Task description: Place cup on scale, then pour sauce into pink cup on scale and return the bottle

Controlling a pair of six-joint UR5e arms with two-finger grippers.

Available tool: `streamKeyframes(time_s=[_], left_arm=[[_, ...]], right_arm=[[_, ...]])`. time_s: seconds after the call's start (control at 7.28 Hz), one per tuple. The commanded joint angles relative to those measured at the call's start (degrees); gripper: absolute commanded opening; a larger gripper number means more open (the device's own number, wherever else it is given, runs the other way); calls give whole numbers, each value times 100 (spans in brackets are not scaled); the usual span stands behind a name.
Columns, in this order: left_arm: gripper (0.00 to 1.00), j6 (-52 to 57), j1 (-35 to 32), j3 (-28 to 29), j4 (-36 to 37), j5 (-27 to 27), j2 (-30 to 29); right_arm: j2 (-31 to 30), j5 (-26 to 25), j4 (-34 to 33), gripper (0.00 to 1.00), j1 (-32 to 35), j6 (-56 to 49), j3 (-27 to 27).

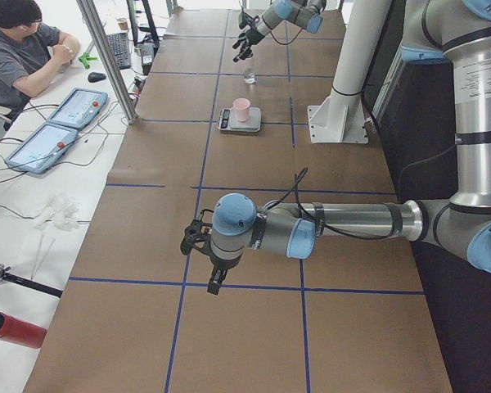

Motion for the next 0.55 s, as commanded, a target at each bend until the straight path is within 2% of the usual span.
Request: streamKeyframes(time_s=[0.0, 0.14, 0.41], left_arm=[[100, 0, 6, -9, -9, 0, 0], [100, 0, 6, 0, -9, 0, 0], [100, 0, 6, -17, -9, 0, 0]], right_arm=[[-450, 2108, 0, 100, 1781, -1793, -91], [-819, 2943, 27, 100, 2510, -2924, -283], [-928, 4456, 36, 100, 3839, -4379, -1518]])
